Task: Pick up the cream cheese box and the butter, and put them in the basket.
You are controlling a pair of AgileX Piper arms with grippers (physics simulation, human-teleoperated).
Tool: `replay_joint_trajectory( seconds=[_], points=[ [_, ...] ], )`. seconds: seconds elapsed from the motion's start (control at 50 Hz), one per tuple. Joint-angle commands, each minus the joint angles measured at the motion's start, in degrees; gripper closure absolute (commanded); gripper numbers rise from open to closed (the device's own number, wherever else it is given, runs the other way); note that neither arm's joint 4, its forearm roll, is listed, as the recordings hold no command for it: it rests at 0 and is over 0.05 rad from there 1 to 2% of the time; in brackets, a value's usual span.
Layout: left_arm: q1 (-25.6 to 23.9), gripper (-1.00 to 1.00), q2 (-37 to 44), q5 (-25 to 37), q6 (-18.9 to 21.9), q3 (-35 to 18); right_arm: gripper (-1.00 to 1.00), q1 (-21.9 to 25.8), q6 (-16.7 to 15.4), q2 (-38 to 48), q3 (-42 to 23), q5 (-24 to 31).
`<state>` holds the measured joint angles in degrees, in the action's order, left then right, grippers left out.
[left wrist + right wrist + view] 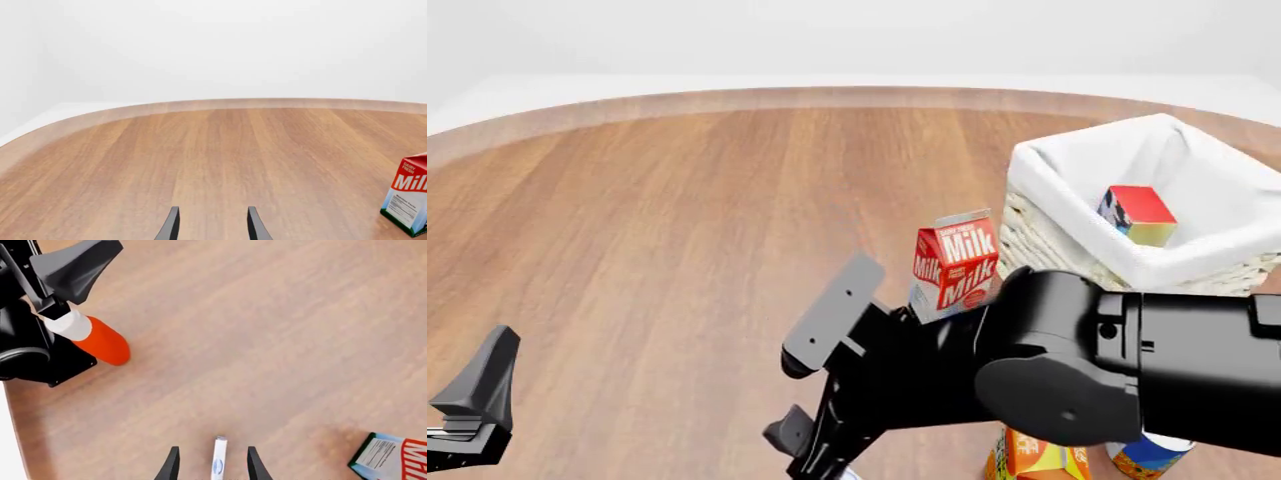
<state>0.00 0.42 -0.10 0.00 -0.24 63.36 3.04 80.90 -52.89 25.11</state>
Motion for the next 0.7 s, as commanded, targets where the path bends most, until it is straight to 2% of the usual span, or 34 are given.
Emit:
replay_joint_trajectory(
  seconds=[0.02, 0.26, 0.7],
  points=[
    [0.0, -1.0, 0.0, 0.0, 0.0, 0.0, -1.0, -0.58, 0.42, 0.64, 2.02, -1.84],
    [0.0, -1.0, 0.0, 0.0, 0.0, 0.0, -1.0, 0.15, 2.0, 1.69, 2.19, -2.38],
    [0.0, -1.0, 0.0, 0.0, 0.0, 0.0, -1.0, -0.66, 1.31, 2.76, 4.58, -4.5]
  ],
)
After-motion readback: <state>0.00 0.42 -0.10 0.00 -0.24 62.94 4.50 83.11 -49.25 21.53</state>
